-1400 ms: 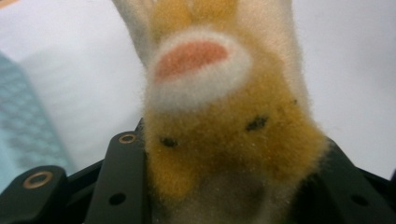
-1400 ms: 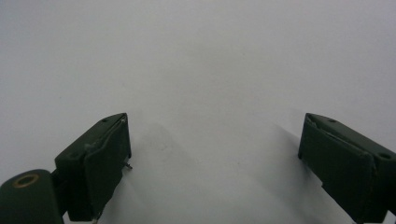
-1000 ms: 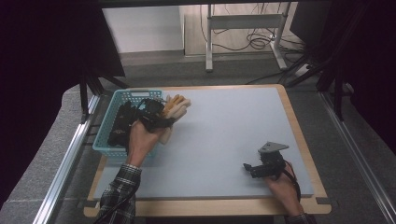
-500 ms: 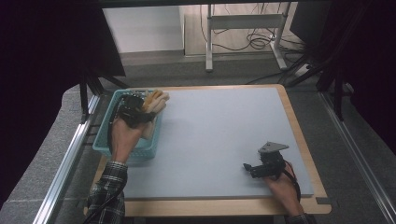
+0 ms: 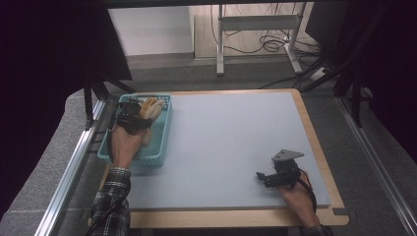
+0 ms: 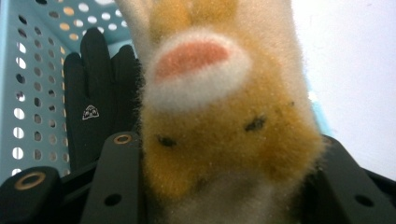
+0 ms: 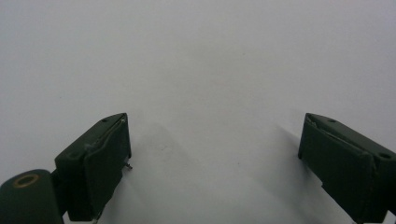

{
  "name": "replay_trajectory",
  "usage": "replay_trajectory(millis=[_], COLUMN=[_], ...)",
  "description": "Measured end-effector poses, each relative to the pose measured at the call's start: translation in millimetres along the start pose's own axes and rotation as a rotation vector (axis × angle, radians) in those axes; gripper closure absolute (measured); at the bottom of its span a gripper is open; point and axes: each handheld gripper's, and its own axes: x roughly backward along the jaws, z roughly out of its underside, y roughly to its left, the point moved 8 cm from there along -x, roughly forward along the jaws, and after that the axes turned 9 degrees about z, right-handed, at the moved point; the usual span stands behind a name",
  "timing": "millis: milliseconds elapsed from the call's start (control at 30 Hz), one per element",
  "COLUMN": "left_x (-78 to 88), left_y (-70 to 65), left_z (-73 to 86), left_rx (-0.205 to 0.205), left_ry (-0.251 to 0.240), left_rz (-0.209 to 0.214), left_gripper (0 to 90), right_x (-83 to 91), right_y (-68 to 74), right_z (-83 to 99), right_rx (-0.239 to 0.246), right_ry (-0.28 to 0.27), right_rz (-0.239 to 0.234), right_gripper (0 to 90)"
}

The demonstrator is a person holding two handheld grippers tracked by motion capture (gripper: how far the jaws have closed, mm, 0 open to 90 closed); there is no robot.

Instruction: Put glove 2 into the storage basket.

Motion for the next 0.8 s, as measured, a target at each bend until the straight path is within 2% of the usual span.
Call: replay_trajectory(millis=[267, 467, 567, 800], left_x=[-20.4, -40.2, -50.2, -68.4], left_y=[5.3, 9.1, 10.2, 7.3], left_z=[-2.3, 0.2, 3.3, 12.2], left_rx=[0.021, 0.035, 0.046, 0.041], left_ry=[0.041, 0.093, 0.114, 0.164], left_rz=[-0.009, -0.014, -0.007, 0.018], left_gripper=[51.6, 50.8, 50.4, 47.5], right_x=[0.0, 0.0, 0.0, 0.0], right_y=[0.1, 0.1, 0.1, 0.1], right_z=[0.0, -0.1, -0.1, -0.1], right_rx=[-0.001, -0.001, -0.001, -0.001], right_ry=[0.0, -0.001, -0.001, -0.001], right_rz=[0.0, -0.001, -0.001, -0.001], right_gripper=[8.9, 8.9, 8.9, 8.9])
